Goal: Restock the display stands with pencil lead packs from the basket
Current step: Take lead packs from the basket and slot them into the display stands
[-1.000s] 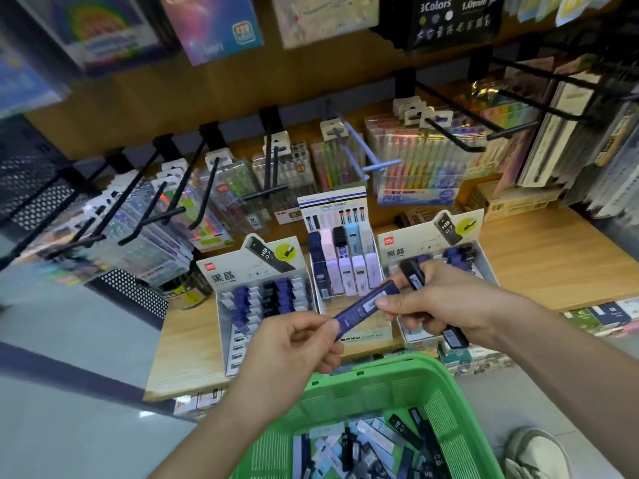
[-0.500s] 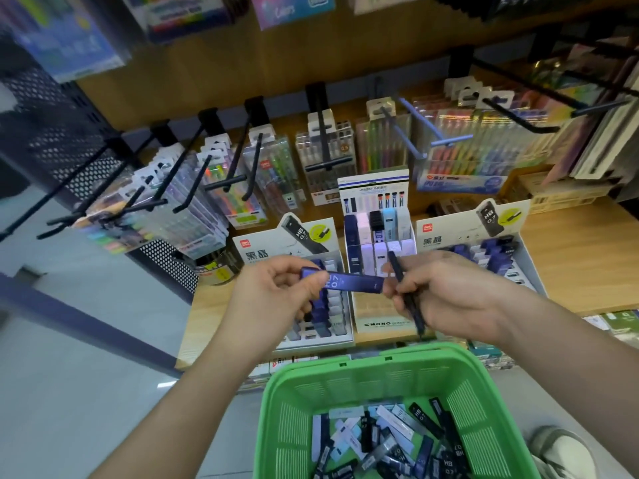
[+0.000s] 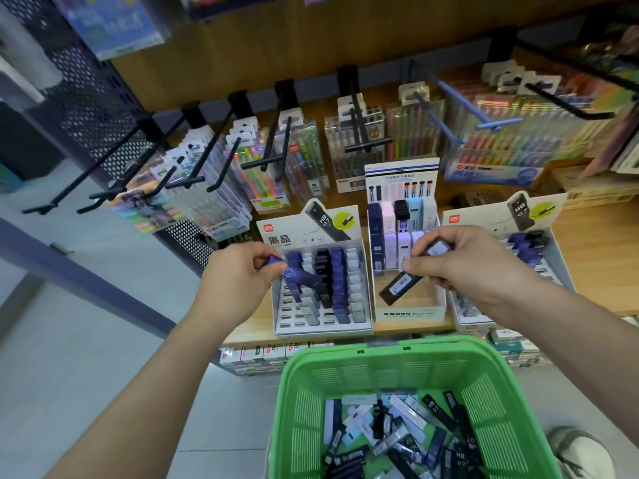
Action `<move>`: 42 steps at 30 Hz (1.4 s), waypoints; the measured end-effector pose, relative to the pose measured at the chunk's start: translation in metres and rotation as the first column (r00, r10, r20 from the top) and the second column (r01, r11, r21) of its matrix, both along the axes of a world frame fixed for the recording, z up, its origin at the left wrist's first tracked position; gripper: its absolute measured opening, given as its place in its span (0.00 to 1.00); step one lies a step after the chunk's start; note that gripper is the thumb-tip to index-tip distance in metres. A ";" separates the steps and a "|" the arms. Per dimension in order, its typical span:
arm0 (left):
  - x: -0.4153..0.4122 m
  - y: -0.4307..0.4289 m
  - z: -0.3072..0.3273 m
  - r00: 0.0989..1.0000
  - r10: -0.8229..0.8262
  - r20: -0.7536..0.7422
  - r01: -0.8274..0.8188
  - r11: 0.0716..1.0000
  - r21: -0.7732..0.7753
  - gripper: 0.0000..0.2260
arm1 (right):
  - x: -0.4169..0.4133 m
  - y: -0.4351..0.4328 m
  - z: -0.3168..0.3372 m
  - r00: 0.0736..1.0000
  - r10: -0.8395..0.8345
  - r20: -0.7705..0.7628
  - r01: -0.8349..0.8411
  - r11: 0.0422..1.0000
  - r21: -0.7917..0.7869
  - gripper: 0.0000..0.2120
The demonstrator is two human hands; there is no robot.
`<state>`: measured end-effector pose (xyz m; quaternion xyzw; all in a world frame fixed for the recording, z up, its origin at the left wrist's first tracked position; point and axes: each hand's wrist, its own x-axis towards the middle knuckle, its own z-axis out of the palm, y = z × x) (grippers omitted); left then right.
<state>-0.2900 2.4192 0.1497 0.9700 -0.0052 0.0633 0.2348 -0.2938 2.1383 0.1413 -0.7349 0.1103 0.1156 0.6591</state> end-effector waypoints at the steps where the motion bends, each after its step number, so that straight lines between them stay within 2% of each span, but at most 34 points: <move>1: 0.000 0.000 -0.006 1.000 -0.016 -0.006 0.016 0.999 0.041 0.03 | 0.000 0.002 0.000 1.000 -0.004 -0.009 0.004 0.999 0.037 0.10; 6: 0.004 -0.006 -0.034 0.991 -0.127 -0.050 0.133 0.982 0.138 0.06 | 0.001 0.009 -0.002 0.998 0.027 -0.052 -0.018 0.986 0.163 0.05; 10: 0.013 0.010 -0.036 0.994 -0.113 -0.008 0.112 0.962 0.250 0.05 | 0.000 0.008 -0.004 0.991 0.069 -0.116 -0.039 0.970 0.241 0.06; 15: 0.015 0.029 -0.052 0.997 -0.078 -0.007 0.077 0.951 0.301 0.05 | -0.003 0.014 -0.008 0.984 0.106 -0.146 -0.063 0.961 0.270 0.06; 20: 0.015 0.024 -0.082 0.981 -0.065 -0.181 0.125 0.931 0.343 0.09 | -0.005 0.015 -0.007 0.981 0.139 -0.138 -0.092 0.950 0.299 0.06; 27: 0.017 0.016 -0.091 0.976 -0.084 -0.199 0.175 0.849 0.499 0.08 | -0.006 0.015 -0.007 0.978 0.168 -0.126 -0.127 0.952 0.280 0.10; 32: 0.021 0.010 -0.090 0.968 -0.121 -0.219 0.229 0.783 0.578 0.18 | -0.008 0.017 -0.007 0.977 0.146 -0.154 -0.086 0.936 0.340 0.08; 35: 0.022 0.011 -0.090 0.969 -0.118 -0.217 0.231 0.748 0.622 0.20 | -0.010 0.018 -0.007 0.975 0.164 -0.152 -0.102 0.930 0.354 0.08; 38: 0.022 0.008 -0.092 0.970 -0.102 -0.218 0.215 0.775 0.594 0.17 | -0.011 0.019 -0.007 0.975 0.173 -0.142 -0.114 0.930 0.349 0.07; 42: 0.020 0.005 -0.095 0.979 -0.052 -0.196 0.127 0.911 0.393 0.05 | -0.014 0.019 -0.007 0.977 0.151 -0.148 -0.090 0.931 0.355 0.06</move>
